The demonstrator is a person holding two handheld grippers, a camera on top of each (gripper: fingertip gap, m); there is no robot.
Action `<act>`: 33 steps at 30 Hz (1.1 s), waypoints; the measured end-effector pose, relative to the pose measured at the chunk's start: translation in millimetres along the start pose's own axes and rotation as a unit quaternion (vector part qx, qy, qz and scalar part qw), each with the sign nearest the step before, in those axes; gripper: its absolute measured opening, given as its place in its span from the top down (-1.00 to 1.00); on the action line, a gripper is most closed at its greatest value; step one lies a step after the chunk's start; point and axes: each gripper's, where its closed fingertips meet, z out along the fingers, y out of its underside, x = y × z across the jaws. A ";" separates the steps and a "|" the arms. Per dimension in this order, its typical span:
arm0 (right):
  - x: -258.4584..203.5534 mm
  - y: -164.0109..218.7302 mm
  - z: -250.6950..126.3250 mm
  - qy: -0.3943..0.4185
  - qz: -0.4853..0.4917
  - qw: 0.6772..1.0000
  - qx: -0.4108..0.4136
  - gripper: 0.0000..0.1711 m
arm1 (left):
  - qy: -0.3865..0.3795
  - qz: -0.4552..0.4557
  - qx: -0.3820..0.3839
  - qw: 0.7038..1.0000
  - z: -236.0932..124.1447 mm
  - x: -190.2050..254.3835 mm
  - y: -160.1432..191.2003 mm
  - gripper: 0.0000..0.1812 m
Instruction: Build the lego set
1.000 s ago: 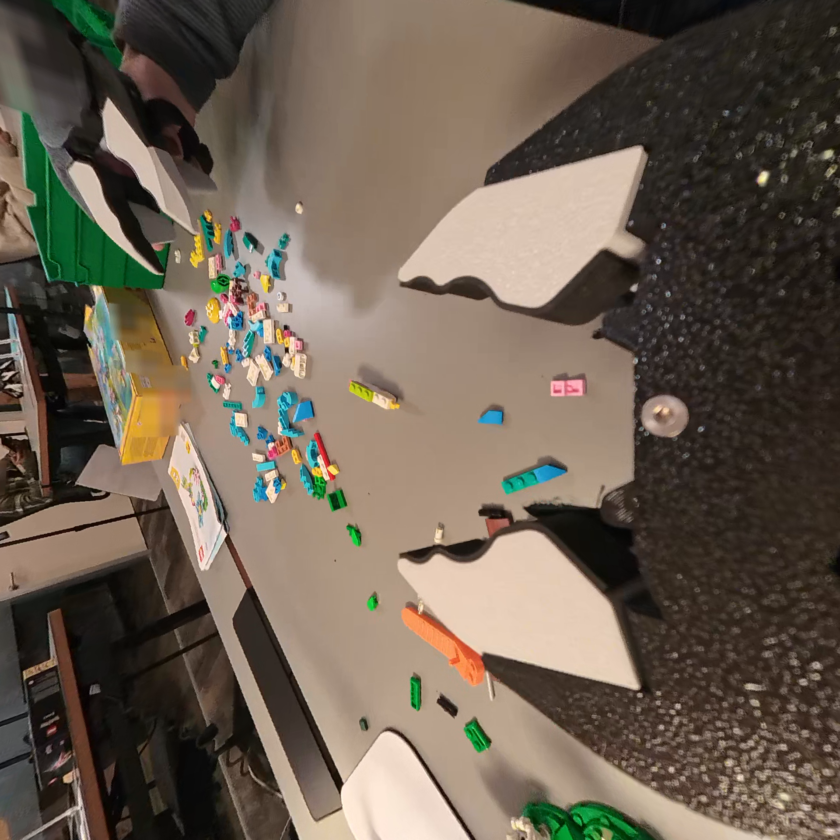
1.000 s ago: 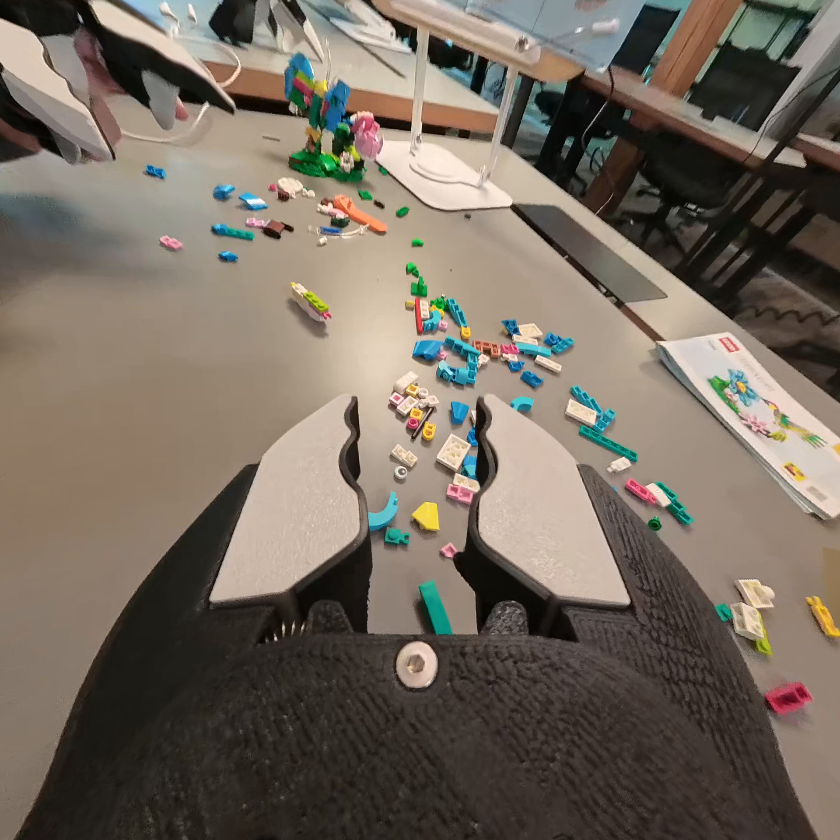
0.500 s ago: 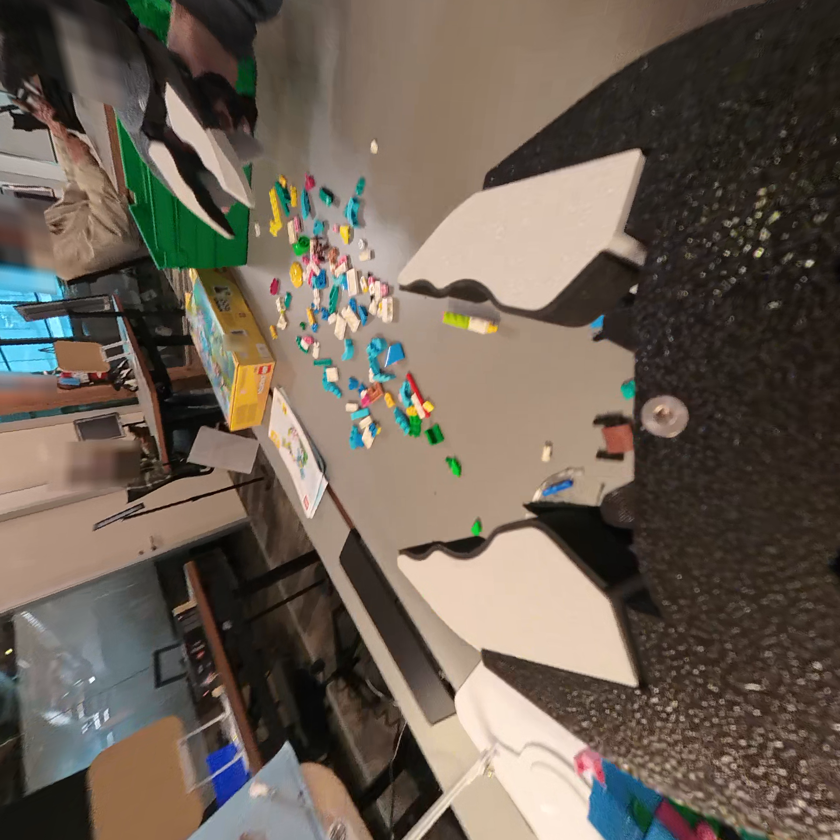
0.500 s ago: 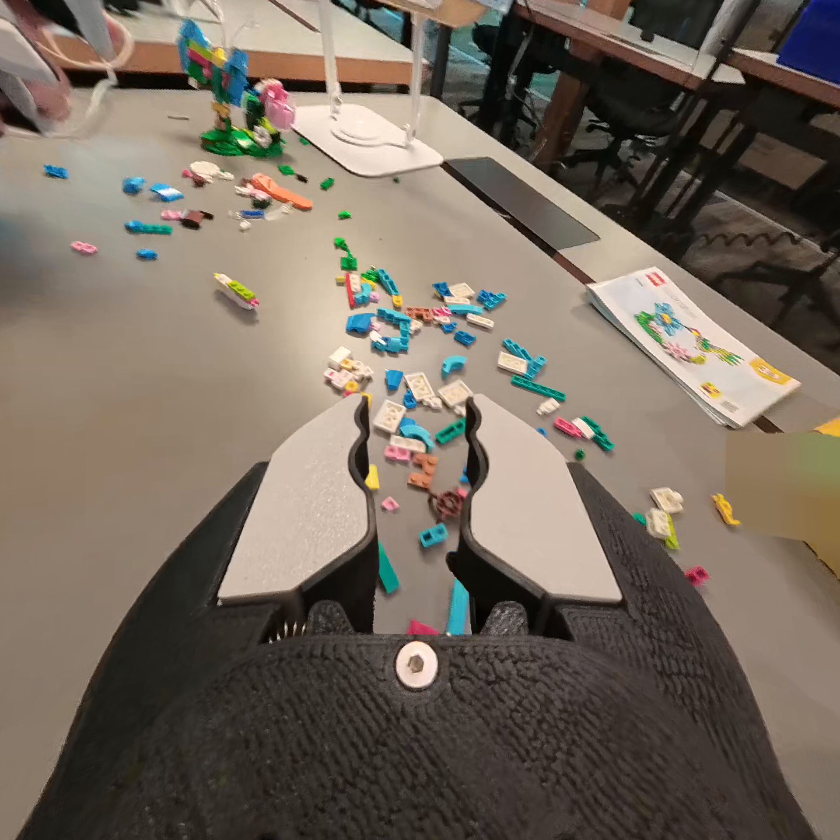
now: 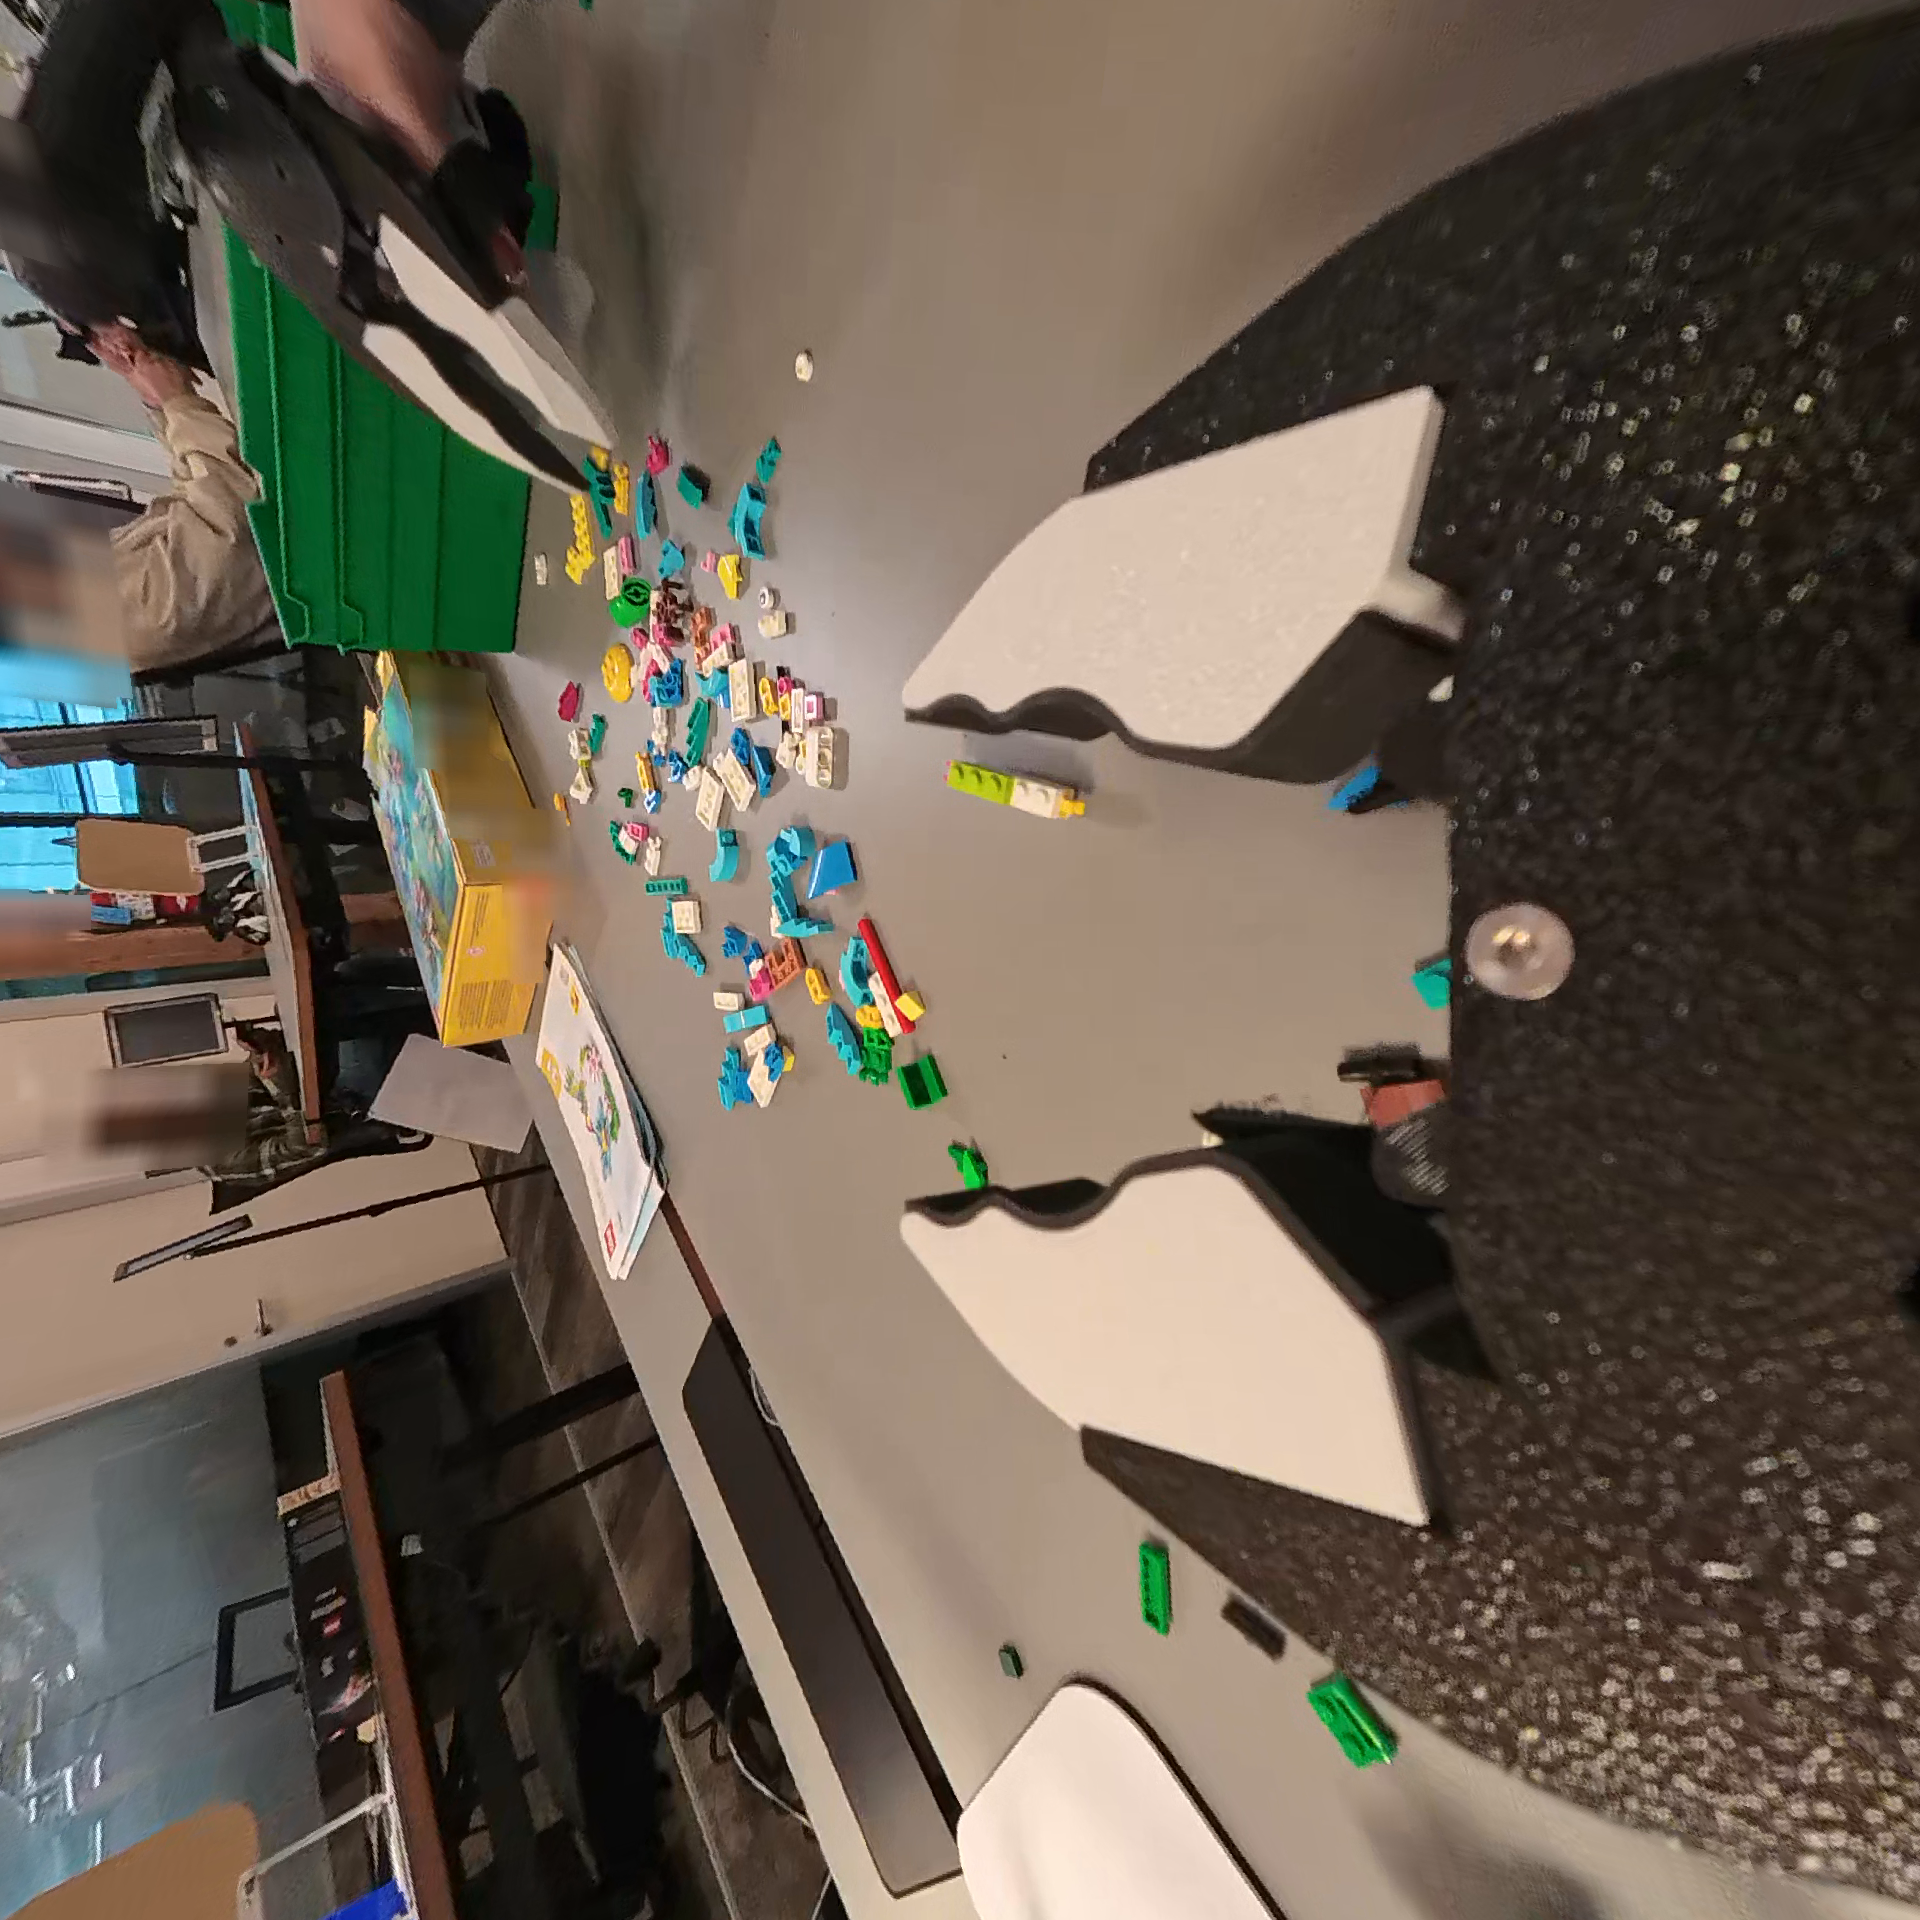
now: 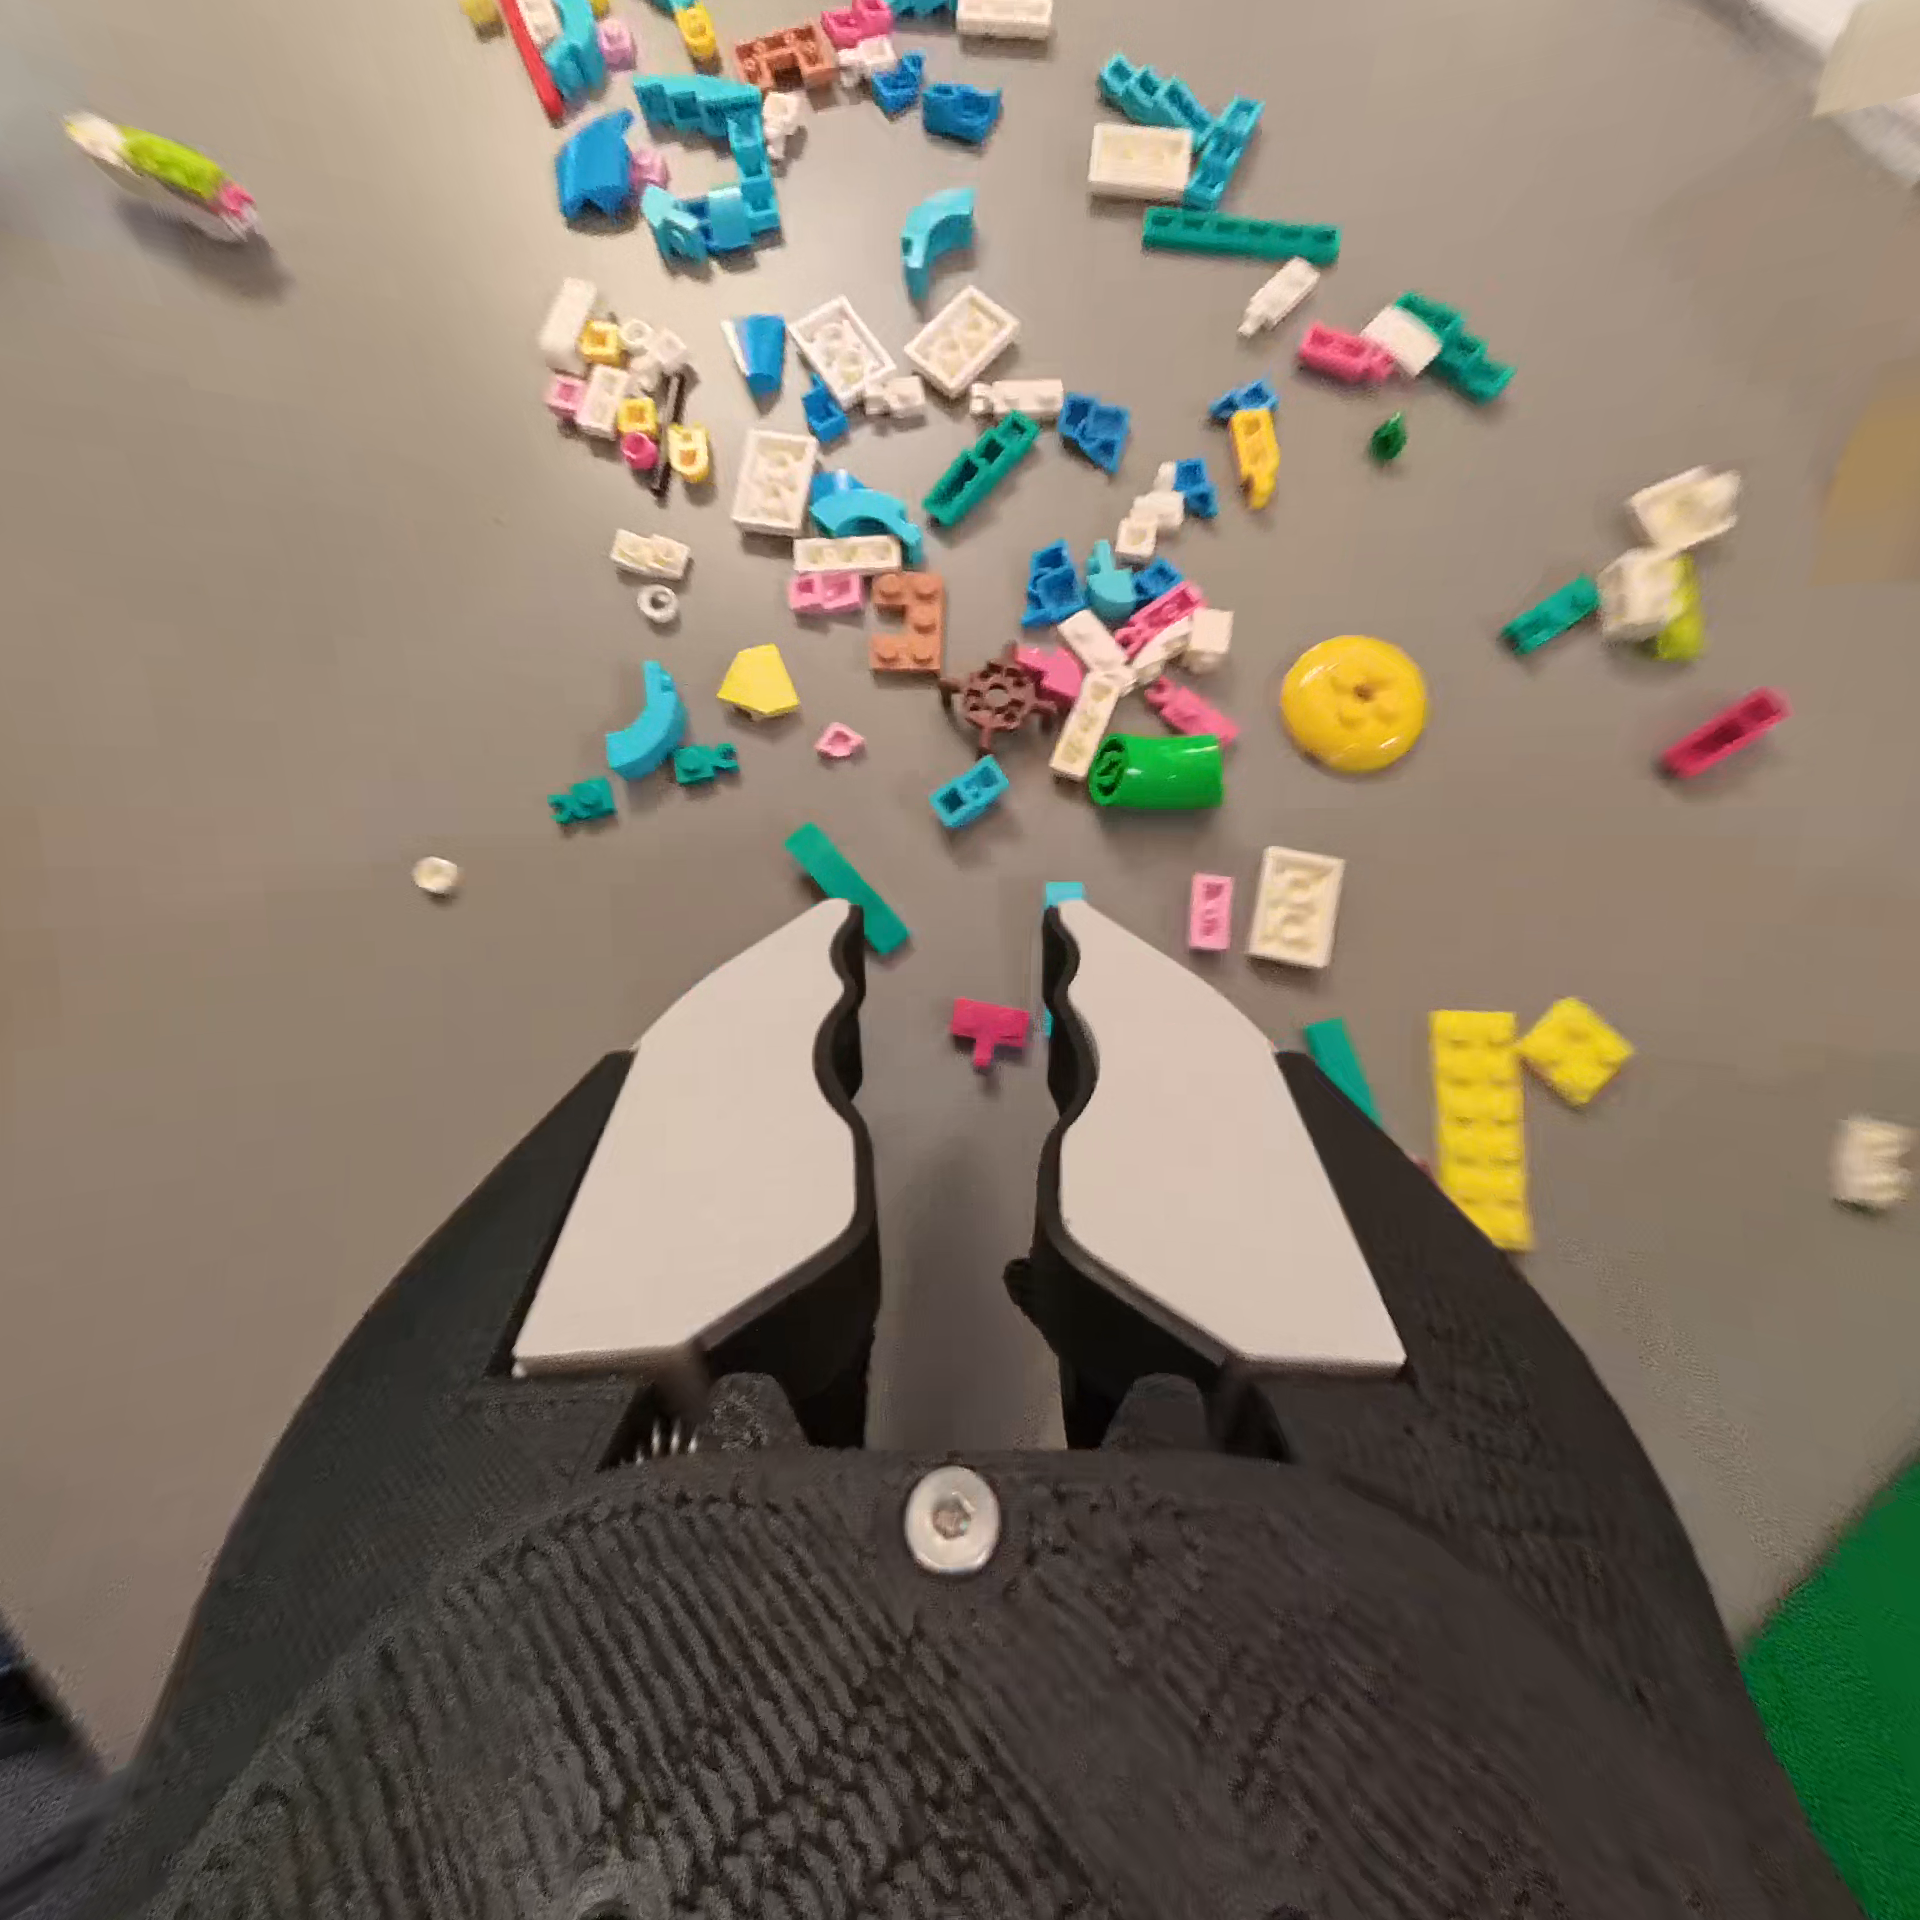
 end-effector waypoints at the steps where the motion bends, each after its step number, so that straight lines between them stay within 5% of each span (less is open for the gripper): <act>1: -0.5 -1.3 1.1 0.000 0.020 1.000 0.006 0.66 | 0.003 -0.001 0.001 1.000 0.2 1.9 -0.3 0.08; 9: -4.7 8.0 27.4 0.027 0.063 0.996 -0.056 0.68 | 0.006 0.000 0.003 1.000 -2.8 6.2 -4.2 0.09; 26: 2.0 -10.1 30.5 0.046 0.153 0.987 0.003 0.72 | -0.005 -0.016 0.017 1.000 -6.3 -1.7 -6.7 0.09; 33: 10.5 -16.9 14.5 0.086 0.174 0.981 0.015 0.94 | -0.004 -0.014 0.013 1.000 -5.4 -1.0 -5.1 0.09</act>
